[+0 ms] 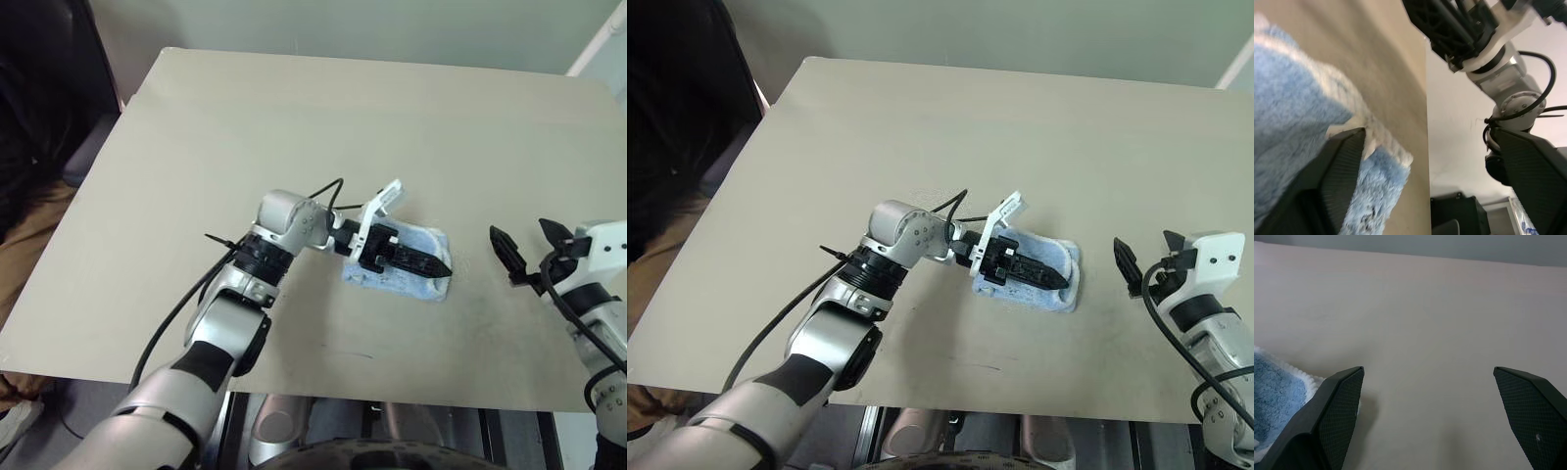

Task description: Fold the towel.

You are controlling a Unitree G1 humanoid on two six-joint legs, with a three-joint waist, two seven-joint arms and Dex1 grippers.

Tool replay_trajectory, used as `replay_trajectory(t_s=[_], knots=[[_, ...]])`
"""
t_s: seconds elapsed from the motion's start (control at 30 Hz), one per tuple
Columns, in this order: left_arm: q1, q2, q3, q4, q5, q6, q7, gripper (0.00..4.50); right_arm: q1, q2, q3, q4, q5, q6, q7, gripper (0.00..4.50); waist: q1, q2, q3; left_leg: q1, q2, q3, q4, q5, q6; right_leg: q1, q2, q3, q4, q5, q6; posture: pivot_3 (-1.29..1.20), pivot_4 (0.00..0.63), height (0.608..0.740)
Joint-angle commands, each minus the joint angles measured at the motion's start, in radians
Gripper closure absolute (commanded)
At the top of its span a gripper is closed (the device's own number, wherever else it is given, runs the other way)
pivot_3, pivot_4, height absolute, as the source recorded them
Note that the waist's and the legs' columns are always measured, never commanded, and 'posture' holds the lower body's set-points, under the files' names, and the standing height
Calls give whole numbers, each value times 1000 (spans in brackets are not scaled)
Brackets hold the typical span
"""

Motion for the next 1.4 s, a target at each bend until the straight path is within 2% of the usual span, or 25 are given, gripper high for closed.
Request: replay_trajectory(t_s=[0.03, 0.13, 0.23, 0.3, 0.4, 0.6, 0.67, 0.73, 0.77, 0.97, 1.07, 1.3, 1.4], knots=[[16, -8, 136, -77, -57, -91, 7, 50, -23, -8, -20, -52, 55, 3, 8, 0, 0, 0, 0, 0, 0, 0, 0, 0, 0, 0, 0, 0, 0, 0, 0, 0, 150, 740], [82, 10, 210, -128, -2, -338, 22, 50, -43, -10, 29, -96, 116, 39, 24, 0, -5, 0, 0, 1, 0, 0, 0, 0, 0, 0, 0, 0, 0, 0, 0, 0, 150, 740], [149, 51, 210, -183, 46, -511, -23, 0, -56, -10, 88, -138, 153, 62, 29, 589, -9, 1, 0, 1, 1, 1, 0, 0, 0, 0, 1, 1, 0, 0, 0, 0, 150, 740], [175, 83, 210, -183, 84, -584, -16, 0, -74, -7, 139, -160, 169, 74, 29, 1325, -10, 1, 0, 1, 0, 1, 0, 0, 0, 0, 1, 1, 0, 0, 0, 0, 150, 740], [192, 101, 239, -153, 115, -672, 27, 621, -116, 4, 200, -162, 177, 89, 10, 2409, -10, 1, 0, 0, 0, 0, 2, 0, 1, 0, 1, 1, 0, 0, -1, 0, 150, 740], [282, 170, 163, -161, 206, -850, -67, 2729, -190, 27, 321, -111, 154, 100, 10, 4500, -12, 1, -1, -3, 1, 0, 11, -5, 4, 0, 1, 0, 0, -1, -5, 0, 150, 740], [308, 171, 143, -175, 211, -870, -94, 3496, -198, 33, 355, -87, 133, 90, 16, 4500, -10, 1, -1, -5, 0, -1, 13, -6, 4, -1, 1, 0, 0, -1, -7, 0, 150, 740], [333, 158, 116, -197, 219, -904, -113, 4251, -204, 41, 382, -55, 108, 79, 19, 4500, -9, 1, -1, -7, 0, -1, 15, -7, 5, -1, 1, 0, 0, 4, -16, 0, 150, 740], [339, 153, 107, -201, 223, -916, -118, 4451, -205, 43, 388, -46, 102, 75, 21, 4500, -8, 1, -1, -8, 0, -1, 16, -7, 6, -1, 1, 0, -1, 4, -17, 0, 150, 740], [352, 104, 29, -158, 300, -1030, -117, 4451, -198, 48, 447, 50, 20, 27, 39, 4500, -8, 1, -1, -11, 0, -1, 17, -9, 6, -4, 0, -1, -1, 7, -20, 0, 150, 740], [359, 98, 4, -126, 319, -1038, -128, 4451, -193, 84, 450, 159, -35, -28, 20, 4500, -11, 1, -1, -11, 1, -1, 16, -12, 12, -5, 0, -2, 0, 8, -22, 0, 150, 740], [399, 162, -134, 11, 518, -1188, -130, 4451, -176, 138, 486, 353, -165, -151, 24, 4500, -16, 2, -2, -10, 1, -1, 16, -11, 10, -5, 0, -2, 0, 11, -23, 0, 150, 740], [401, 154, -125, 24, 515, -1175, -123, 4451, -170, 144, 489, 365, -181, -173, 29, 4500, -17, 2, -4, -5, 1, -2, 16, -16, 3, 1, 0, -2, -1, 11, -21, 0, 150, 740]])
